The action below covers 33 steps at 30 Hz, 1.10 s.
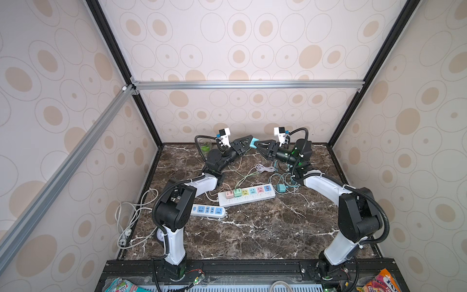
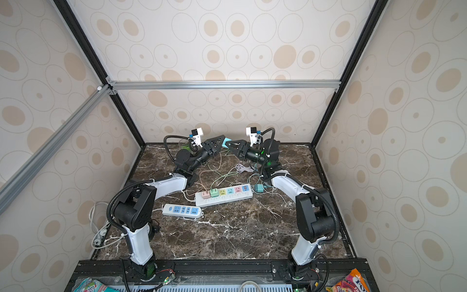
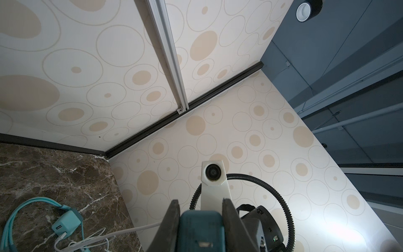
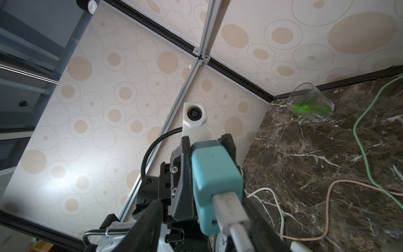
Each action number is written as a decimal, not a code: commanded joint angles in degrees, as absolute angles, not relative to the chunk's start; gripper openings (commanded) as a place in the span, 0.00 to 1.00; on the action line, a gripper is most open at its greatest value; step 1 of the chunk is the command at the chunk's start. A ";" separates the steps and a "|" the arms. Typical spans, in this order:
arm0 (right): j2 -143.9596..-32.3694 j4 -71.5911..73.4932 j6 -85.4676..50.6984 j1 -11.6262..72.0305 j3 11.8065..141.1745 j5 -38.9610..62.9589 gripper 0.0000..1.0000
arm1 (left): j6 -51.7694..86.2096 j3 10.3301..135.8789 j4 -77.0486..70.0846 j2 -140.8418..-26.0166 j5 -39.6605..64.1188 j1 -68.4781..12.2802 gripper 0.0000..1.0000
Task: Insert plugs into power strip
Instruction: Pass the plug.
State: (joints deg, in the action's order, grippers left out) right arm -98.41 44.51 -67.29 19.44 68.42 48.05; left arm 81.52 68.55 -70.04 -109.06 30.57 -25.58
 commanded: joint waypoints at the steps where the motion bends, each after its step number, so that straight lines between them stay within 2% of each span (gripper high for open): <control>1: -99.73 50.93 -70.09 19.91 70.34 48.05 0.53 | 84.02 68.56 -75.53 -107.00 32.12 -25.28 0.00; 12: -100.65 46.02 -66.92 19.87 73.44 49.20 0.51 | 85.14 68.44 -76.18 -107.46 34.00 -25.32 0.00; 21: -100.24 39.84 -63.27 19.86 75.97 52.18 0.41 | 85.69 68.79 -76.55 -108.33 34.41 -25.47 0.00; 33: -100.13 36.39 -61.35 19.80 78.20 52.87 0.40 | 85.78 69.70 -76.29 -108.93 36.99 -25.67 0.00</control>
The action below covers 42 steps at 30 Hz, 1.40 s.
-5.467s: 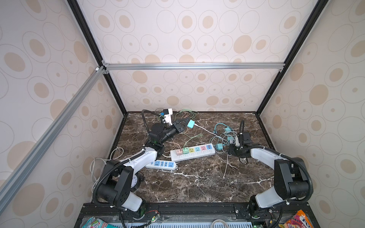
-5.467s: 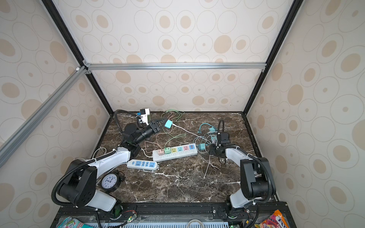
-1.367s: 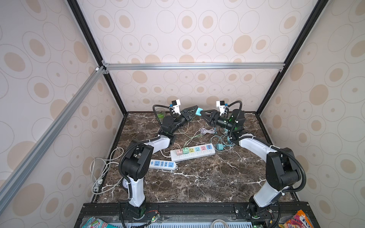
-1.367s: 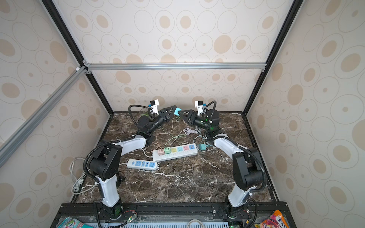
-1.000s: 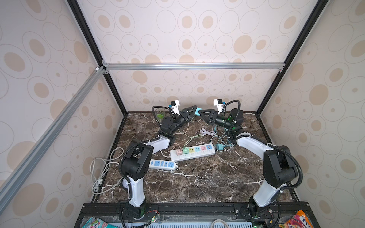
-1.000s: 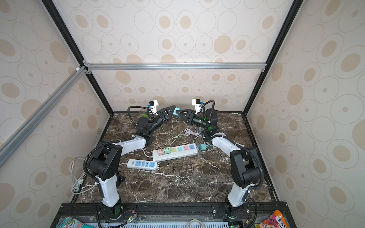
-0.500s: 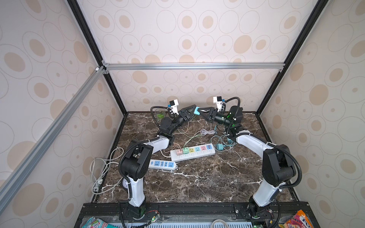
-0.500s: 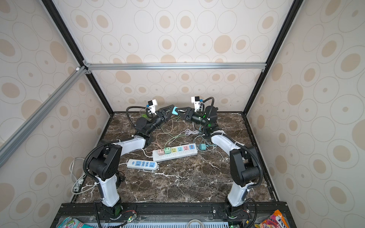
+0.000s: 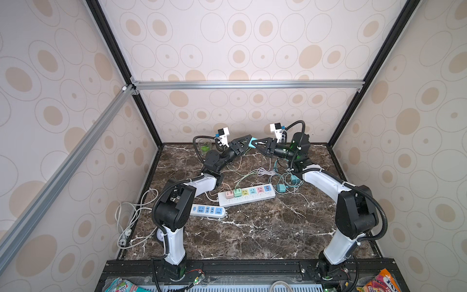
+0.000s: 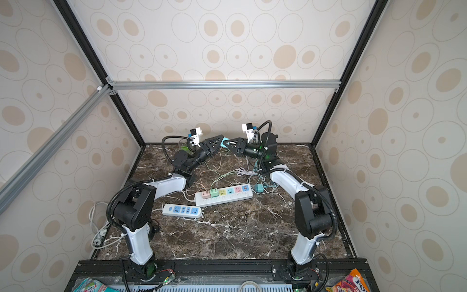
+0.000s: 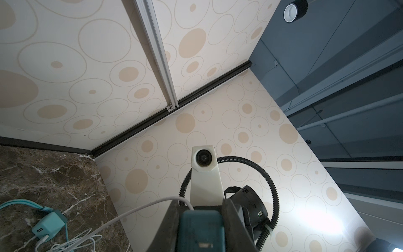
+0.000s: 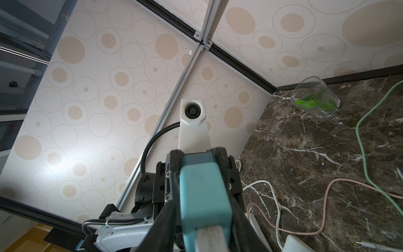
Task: Insert plugs into power strip
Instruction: Pass the plug, then insert the plug into the socket.
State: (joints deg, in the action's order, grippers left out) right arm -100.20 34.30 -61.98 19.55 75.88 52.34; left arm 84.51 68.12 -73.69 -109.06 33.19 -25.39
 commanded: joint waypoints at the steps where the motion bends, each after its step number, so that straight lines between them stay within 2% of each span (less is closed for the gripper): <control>1: -100.15 36.22 -61.20 19.84 78.17 52.71 0.40 | 85.85 69.69 -76.29 -108.96 37.17 -25.66 0.00; 5: -99.96 35.39 -60.46 19.78 78.49 52.64 0.39 | 85.84 69.85 -76.29 -108.90 37.78 -25.71 0.00; 8: -99.60 35.16 -59.47 19.77 78.21 52.59 0.34 | 86.00 69.96 -76.42 -109.04 38.12 -25.66 0.00; 13: -98.30 30.45 -54.06 19.43 77.65 51.13 0.12 | 85.01 69.72 -76.00 -108.78 38.60 -25.53 0.00; 14: -97.86 26.67 -50.88 19.14 78.12 51.05 0.07 | 83.54 69.42 -74.53 -108.35 38.59 -25.58 0.07; 15: -97.49 20.82 -46.31 18.78 78.89 50.54 0.04 | 80.73 68.91 -71.41 -107.47 38.18 -25.54 0.25; 16: -97.24 14.86 -39.79 18.43 79.73 50.02 0.01 | 76.75 68.30 -66.50 -106.19 37.19 -25.54 0.37; 21: -98.69 -6.95 -14.29 17.47 83.73 51.73 0.00 | 54.43 65.19 -37.28 -97.24 22.65 -25.49 0.64; 24: -99.15 -14.05 -1.83 17.45 84.19 52.02 0.00 | 46.37 61.76 -28.17 -91.26 12.50 -25.49 0.75; 31: -98.78 -28.33 24.71 20.27 84.76 50.66 0.00 | 36.59 55.64 -18.30 -80.69 -3.23 -25.40 0.96; 35: -100.20 -40.65 41.81 24.20 87.18 43.95 0.00 | 36.25 52.20 -19.94 -77.08 -5.64 -24.83 0.98; 42: -104.49 -50.77 56.91 30.58 88.71 30.50 0.00 | 35.59 50.85 -16.44 -75.85 -6.62 -24.55 0.98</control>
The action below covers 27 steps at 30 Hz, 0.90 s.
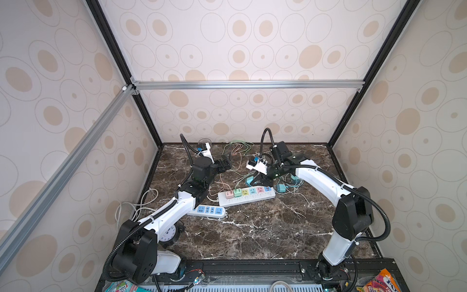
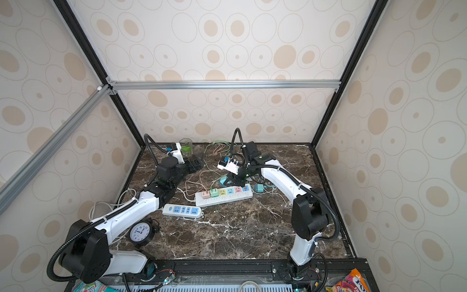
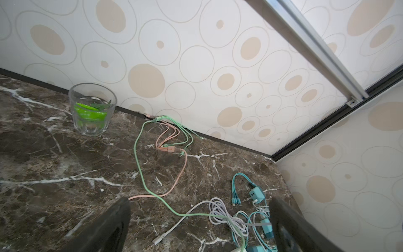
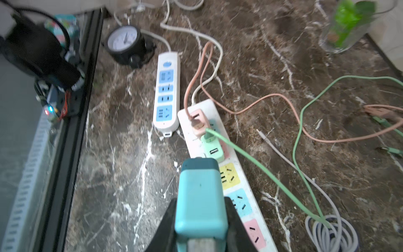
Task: Insert plugs into power strip
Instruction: Insert the plug into the socket.
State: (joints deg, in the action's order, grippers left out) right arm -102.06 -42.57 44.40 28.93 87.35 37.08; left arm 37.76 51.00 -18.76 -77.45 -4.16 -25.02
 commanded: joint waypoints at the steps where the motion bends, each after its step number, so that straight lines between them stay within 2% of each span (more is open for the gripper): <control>1: -105.26 -51.74 57.86 31.11 89.21 29.45 0.00 | 35.59 50.46 -16.44 -75.51 -6.83 -24.54 0.98; 10: -112.06 -48.68 63.66 36.98 90.74 11.81 0.00 | 35.85 45.94 -15.05 -71.47 -9.31 -23.57 0.98; 20: -119.64 -52.79 63.19 39.55 101.11 3.68 0.00 | 36.38 42.94 -14.42 -69.01 -10.02 -22.76 0.98; 27: -120.02 -60.12 64.34 39.83 107.14 6.56 0.00 | 35.70 42.32 -13.80 -68.12 -10.50 -22.35 0.98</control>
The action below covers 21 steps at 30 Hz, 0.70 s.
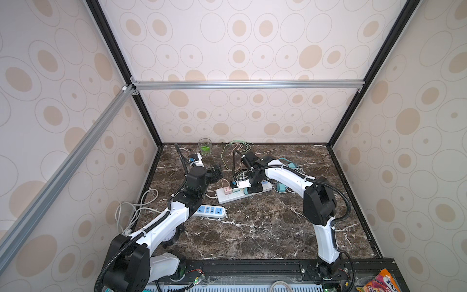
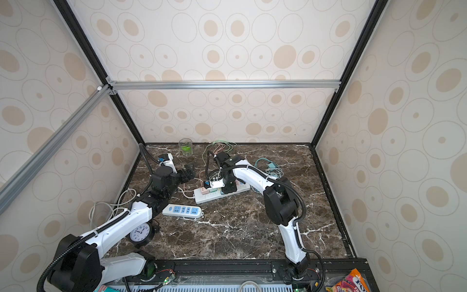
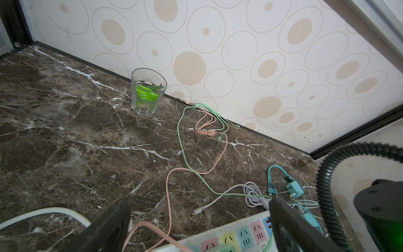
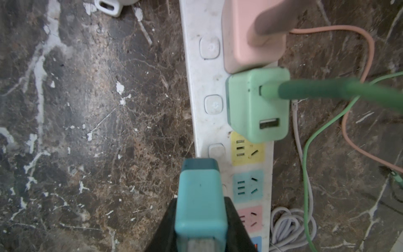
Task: Insert plugs into power strip
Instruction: Insert the plug into the socket.
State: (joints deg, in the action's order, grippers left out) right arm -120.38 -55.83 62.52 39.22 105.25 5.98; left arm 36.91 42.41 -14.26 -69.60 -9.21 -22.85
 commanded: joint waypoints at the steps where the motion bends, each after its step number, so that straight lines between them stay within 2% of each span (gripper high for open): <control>1: -119.81 -59.11 64.29 40.13 106.90 4.64 0.00 | 35.69 42.22 -13.70 -68.11 -10.61 -22.41 0.98; 6: -118.27 -52.32 64.25 41.22 104.85 -2.76 0.00 | 35.79 41.50 -13.80 -68.07 -10.46 -22.24 0.99; 13: -112.56 -39.14 68.12 42.20 96.02 -4.39 0.00 | 35.99 41.48 -13.34 -68.38 -10.46 -22.06 0.98; 21: -110.83 -34.38 68.38 42.46 92.75 -3.35 0.00 | 36.05 42.18 -13.27 -70.11 -10.02 -21.88 0.98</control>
State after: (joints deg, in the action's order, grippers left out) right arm -112.81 -37.17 66.96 41.89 93.60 -4.51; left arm 36.62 41.47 -13.98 -69.23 -9.39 -22.26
